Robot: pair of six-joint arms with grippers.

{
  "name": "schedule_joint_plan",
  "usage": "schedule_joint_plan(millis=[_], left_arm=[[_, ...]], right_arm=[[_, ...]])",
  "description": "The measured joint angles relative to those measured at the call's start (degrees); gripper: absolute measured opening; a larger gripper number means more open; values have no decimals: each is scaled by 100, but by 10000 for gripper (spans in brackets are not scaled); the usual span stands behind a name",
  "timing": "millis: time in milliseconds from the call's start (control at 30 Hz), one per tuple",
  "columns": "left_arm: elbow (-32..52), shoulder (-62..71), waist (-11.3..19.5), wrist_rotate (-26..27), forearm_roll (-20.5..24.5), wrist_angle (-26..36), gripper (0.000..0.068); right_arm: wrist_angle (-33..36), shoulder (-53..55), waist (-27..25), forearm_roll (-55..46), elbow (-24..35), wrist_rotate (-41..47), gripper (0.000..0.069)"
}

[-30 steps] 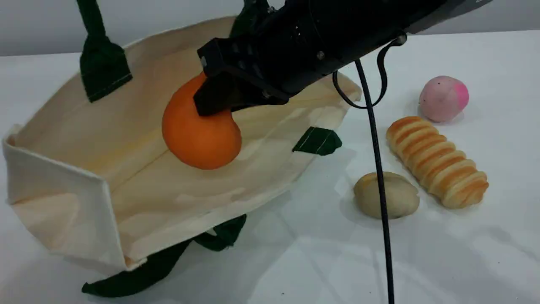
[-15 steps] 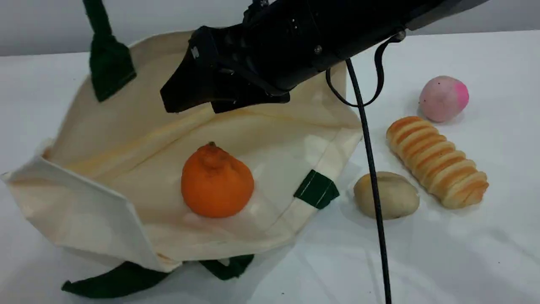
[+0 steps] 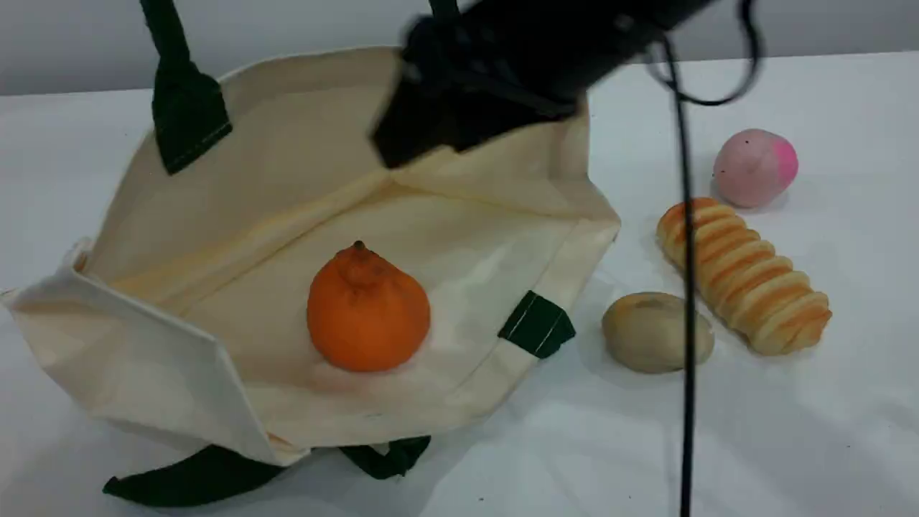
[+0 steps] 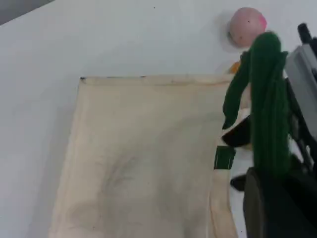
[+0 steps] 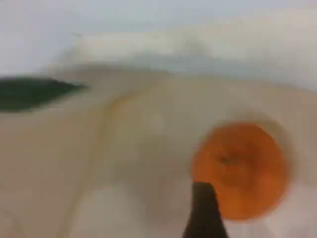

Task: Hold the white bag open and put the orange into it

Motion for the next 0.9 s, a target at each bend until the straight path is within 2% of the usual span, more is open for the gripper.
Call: schedule_joint_plan(millis=[133,233,533,633,733,900], left_arm=[[0,0,0,0,-21,10,59],[0,0,0,5,-23,16,59],[0,0,0,5,66,21,59],[0,0,0,5,66,21,59],[0,0,0,5,81,21,59],[0,0,0,13,252,21,78]], right_arm=[[283,-89,-393,-723,115,695,473],[558,-282,-665,-927,115,871,429],[682,-1309,-1030,-1084,110,1222,173],[871,-1741,-1133,-1169,110,1371,110],[995,-2192,-1190,-1439,110,1693,84],[1333,-3021,-1212,-2349,110,2570,79]])
